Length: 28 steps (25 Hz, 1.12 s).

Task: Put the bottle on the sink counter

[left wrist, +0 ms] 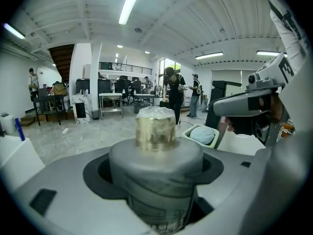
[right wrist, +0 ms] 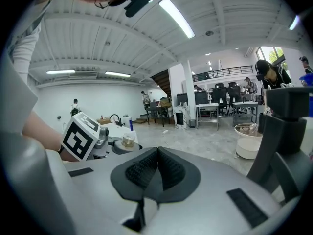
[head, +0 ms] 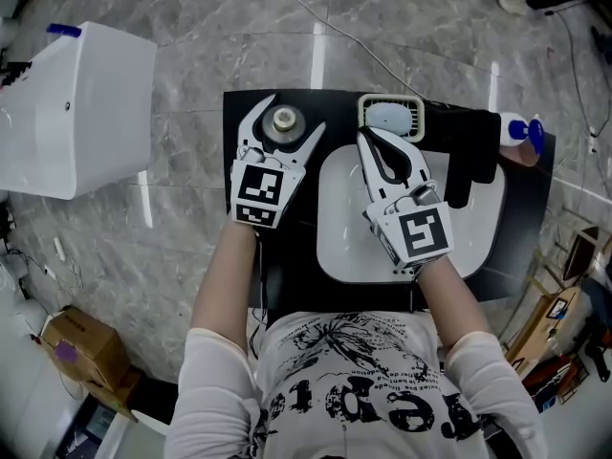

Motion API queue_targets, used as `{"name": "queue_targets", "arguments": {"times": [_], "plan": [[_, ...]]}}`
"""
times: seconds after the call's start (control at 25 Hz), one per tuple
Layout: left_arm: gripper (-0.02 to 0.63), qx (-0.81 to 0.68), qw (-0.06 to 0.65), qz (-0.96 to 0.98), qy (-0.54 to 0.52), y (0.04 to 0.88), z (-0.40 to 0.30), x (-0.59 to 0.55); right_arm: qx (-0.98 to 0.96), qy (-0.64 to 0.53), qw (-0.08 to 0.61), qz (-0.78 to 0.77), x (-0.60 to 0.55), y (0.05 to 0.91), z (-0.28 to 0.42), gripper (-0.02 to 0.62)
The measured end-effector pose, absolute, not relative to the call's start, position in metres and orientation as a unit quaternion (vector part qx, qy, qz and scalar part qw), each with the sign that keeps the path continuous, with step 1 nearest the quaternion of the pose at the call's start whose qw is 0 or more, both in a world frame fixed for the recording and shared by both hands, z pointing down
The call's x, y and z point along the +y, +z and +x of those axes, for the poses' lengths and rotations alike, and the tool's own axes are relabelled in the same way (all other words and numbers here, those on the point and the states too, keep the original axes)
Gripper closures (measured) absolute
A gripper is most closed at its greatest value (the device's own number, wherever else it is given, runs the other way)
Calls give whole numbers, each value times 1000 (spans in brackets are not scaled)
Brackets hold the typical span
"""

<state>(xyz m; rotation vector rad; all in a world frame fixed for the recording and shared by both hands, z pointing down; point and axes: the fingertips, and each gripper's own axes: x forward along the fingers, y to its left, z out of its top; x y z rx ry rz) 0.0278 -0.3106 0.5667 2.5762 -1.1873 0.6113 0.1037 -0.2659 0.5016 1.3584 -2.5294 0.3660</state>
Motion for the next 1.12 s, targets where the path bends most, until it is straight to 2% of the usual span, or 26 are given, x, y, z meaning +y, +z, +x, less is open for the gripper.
{"name": "queue_targets", "arguments": {"times": [0.28,0.48,0.72,0.88,0.92,0.96,1.04,1.12], "plan": [[255,-413,120,874,227,570,23,-300,-858,134,125,479,-260,494,107,580],[230,-419,126,876,203,558,20,-289,-856,114,132,487,-252,481,110,580],[227,-417,98,887,173,507,16,-275,-850,95,130,502,-230,455,107,580],[230,-403,45,905,126,441,16,-247,-848,74,120,511,-206,422,103,580],[237,-400,24,910,106,421,16,-240,-847,71,115,514,-200,413,103,580],[265,-397,5,914,87,403,16,-232,-846,69,111,516,-195,403,103,580],[361,-395,-14,917,58,370,14,-217,-846,62,103,520,-184,385,103,580],[397,-397,-17,917,36,343,10,-201,-845,53,99,523,-173,366,100,580]]}}
